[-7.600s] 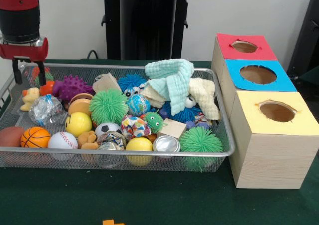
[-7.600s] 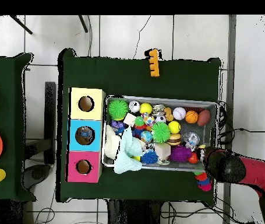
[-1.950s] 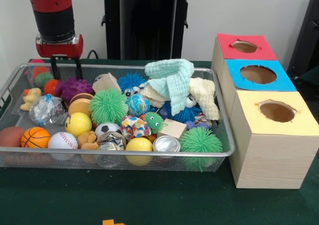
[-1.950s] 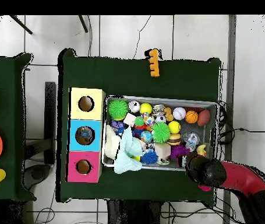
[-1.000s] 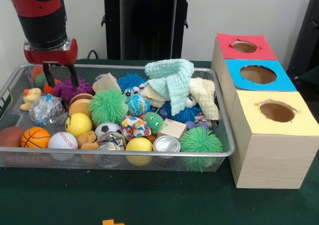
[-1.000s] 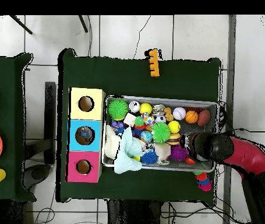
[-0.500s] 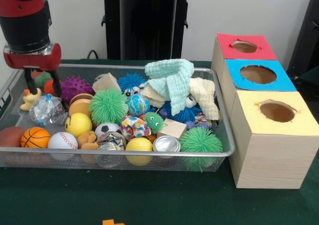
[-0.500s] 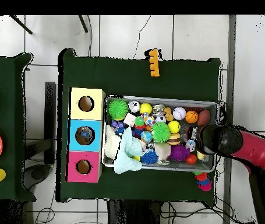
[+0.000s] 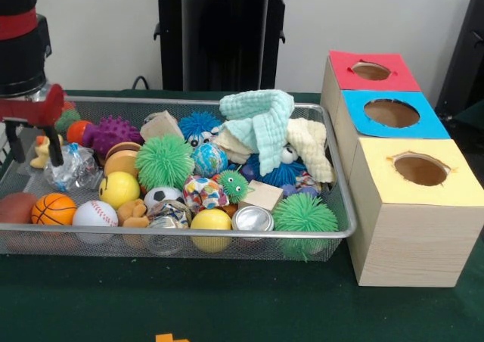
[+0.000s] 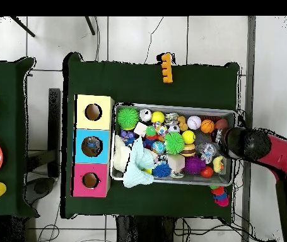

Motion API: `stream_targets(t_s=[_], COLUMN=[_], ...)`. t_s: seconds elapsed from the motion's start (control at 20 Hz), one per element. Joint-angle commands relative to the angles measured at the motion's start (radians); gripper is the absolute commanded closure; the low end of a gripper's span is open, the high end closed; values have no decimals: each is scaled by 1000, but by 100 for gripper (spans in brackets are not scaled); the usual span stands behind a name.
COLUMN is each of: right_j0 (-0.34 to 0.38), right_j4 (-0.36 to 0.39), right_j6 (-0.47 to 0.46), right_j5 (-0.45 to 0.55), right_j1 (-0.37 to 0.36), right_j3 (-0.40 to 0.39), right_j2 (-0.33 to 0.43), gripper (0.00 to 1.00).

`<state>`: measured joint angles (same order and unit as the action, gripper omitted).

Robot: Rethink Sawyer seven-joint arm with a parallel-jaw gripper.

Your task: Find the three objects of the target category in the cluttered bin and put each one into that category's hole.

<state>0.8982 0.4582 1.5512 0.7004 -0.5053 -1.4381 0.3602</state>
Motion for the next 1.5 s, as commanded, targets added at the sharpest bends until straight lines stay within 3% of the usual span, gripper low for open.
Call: stream_targets(t_s=[0.05, 0.45, 0.75, 1.1, 1.3, 1.5], right_j0=[20, 22, 41, 55, 55, 39], right_j4=[98, 131, 138, 85, 80, 100], right_j6=[-171, -219, -175, -173, -161, -120], right_j5=[-11, 8, -10, 96, 110, 61], right_j1=[149, 175, 106, -75, -100, -96], right_j3=[117, 160, 39, -103, -123, -143], right_j2=[29, 59, 54, 48, 51, 42], gripper=[0, 0, 0, 0, 0, 0])
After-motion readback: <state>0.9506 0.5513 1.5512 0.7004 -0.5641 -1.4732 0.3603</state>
